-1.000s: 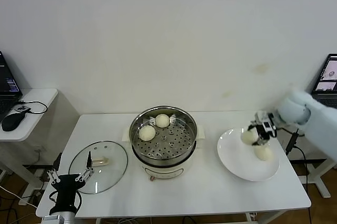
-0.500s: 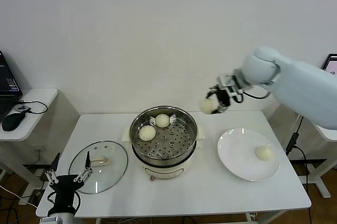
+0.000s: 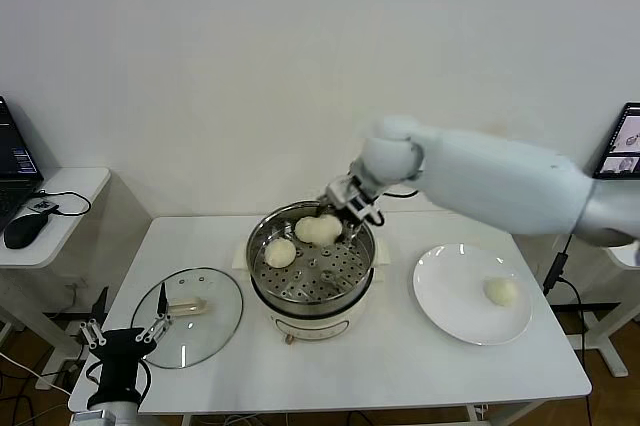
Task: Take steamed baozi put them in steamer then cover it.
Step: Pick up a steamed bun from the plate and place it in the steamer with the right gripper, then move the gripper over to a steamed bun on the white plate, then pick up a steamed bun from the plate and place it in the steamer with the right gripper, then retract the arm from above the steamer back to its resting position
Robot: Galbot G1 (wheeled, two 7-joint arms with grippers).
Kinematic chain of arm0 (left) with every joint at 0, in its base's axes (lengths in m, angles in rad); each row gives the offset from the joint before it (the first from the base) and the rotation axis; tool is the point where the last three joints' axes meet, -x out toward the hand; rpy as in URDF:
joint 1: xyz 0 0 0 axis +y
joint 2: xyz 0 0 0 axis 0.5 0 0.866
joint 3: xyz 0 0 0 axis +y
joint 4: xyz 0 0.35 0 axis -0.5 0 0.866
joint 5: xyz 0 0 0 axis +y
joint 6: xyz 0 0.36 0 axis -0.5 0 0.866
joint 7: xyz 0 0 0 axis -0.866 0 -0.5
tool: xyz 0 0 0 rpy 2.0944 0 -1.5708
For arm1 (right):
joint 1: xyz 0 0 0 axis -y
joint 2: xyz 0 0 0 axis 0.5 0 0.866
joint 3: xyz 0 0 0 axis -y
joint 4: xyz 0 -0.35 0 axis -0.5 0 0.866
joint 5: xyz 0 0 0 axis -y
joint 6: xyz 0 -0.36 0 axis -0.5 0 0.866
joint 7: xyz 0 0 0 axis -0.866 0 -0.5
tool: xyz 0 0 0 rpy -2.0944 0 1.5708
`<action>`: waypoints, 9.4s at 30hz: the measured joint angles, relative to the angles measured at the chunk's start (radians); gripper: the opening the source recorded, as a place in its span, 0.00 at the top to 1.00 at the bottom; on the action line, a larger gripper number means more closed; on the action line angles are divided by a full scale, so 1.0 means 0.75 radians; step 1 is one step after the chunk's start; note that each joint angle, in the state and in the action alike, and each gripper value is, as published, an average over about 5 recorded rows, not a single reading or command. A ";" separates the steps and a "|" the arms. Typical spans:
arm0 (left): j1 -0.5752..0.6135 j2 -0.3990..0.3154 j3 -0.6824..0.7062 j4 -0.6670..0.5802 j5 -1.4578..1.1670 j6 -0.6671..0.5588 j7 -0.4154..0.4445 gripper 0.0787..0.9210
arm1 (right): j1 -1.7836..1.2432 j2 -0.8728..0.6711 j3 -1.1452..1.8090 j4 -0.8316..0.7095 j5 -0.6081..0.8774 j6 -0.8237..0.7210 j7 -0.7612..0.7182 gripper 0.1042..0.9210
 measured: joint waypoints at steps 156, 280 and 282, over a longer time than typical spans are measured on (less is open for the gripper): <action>-0.039 0.043 0.081 -0.006 0.051 0.032 0.006 0.12 | -0.168 -0.637 0.418 0.064 0.031 -0.436 -0.043 0.36; -0.427 0.280 0.041 0.756 1.762 -0.012 0.148 0.12 | -2.868 0.177 2.887 0.845 0.129 0.265 1.250 0.12; -0.442 0.280 0.049 0.768 1.773 -0.014 0.155 0.12 | -2.881 0.187 2.892 0.848 0.124 0.268 1.251 0.12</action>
